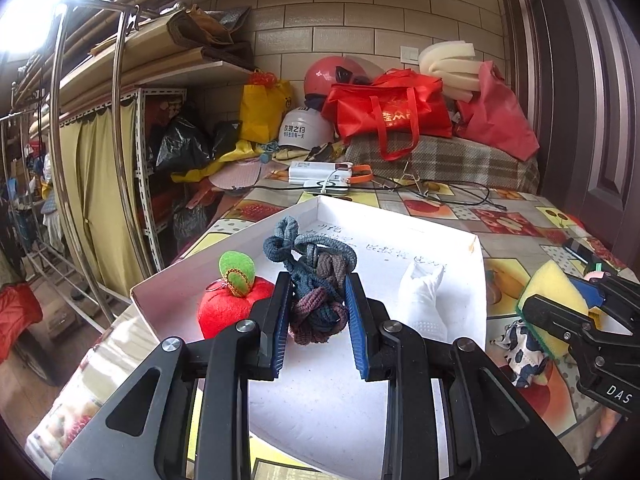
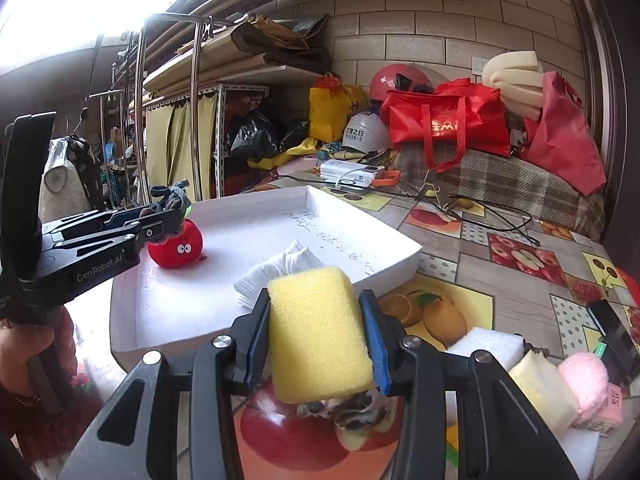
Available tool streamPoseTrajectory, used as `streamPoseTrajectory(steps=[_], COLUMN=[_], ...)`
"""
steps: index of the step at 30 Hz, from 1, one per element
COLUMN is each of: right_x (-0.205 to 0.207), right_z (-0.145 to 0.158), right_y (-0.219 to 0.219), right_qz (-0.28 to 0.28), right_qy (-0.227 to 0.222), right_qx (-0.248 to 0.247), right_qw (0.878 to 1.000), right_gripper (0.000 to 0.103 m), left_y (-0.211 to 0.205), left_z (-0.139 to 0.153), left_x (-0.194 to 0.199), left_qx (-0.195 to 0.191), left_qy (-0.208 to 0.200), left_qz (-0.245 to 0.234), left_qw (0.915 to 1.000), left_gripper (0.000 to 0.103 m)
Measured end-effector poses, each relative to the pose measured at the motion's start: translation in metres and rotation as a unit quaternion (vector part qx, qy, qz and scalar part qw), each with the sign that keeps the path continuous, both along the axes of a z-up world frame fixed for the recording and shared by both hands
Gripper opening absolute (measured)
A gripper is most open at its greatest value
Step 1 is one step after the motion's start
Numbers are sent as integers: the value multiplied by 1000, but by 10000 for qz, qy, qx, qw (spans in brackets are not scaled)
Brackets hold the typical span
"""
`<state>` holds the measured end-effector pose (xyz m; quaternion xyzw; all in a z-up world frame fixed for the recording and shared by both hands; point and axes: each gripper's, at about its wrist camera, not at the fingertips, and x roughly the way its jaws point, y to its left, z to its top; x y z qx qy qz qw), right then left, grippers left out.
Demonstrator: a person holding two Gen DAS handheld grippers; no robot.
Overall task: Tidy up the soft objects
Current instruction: 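Carry the rope toy in left tool and sponge in right tool over the box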
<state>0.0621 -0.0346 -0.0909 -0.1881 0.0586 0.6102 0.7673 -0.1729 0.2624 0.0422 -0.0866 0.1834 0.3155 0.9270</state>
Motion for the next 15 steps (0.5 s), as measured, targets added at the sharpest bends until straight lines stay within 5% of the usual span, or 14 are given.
streamPoseTrajectory(steps=[15], right_x=[-21], right_z=[0], right_y=[42], right_qz=[382], right_qy=[161], right_qx=[-23], right_qw=[9991], right_gripper=[42], left_y=[36], left_z=[-3], left_x=[19], left_qx=[-233], left_qy=[185], left_qz=[214], left_qw=[9993], left_gripper=[26])
